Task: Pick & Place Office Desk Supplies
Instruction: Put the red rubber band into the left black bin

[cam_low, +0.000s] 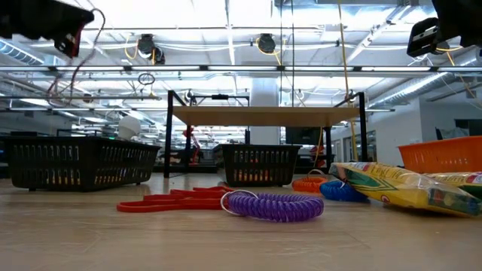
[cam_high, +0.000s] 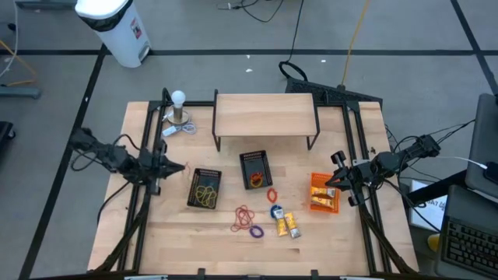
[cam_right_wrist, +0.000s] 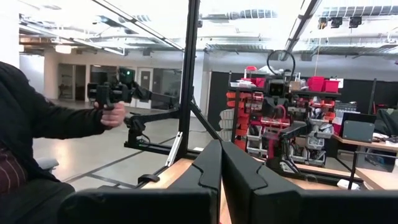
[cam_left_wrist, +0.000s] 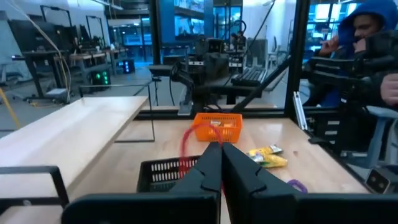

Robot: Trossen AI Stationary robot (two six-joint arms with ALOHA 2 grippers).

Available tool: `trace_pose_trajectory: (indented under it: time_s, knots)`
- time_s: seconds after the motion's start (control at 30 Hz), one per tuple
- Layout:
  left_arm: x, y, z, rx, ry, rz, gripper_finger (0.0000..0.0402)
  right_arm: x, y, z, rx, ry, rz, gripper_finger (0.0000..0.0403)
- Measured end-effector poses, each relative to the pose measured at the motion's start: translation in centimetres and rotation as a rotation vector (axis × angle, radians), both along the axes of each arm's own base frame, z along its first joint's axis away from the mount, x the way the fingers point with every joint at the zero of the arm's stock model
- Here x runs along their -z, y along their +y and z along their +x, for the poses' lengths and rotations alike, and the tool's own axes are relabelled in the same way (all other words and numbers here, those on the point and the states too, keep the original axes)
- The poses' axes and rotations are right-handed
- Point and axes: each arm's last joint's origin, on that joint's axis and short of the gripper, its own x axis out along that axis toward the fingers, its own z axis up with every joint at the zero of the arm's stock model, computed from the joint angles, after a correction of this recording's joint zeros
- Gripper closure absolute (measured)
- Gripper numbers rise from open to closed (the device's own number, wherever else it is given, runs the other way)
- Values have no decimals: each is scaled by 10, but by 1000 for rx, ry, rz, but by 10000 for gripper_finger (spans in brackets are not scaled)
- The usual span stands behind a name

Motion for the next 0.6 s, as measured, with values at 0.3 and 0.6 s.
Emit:
trace_pose_trajectory:
  time_s: [0.3,0.6]
  knots:
    - [-10,2,-2,-55,-40,-46,401,0,0,0,-3,3,7,403]
    - [-71,-5,15,-125,243,-13,402,0,-1,0,15,5,13,403]
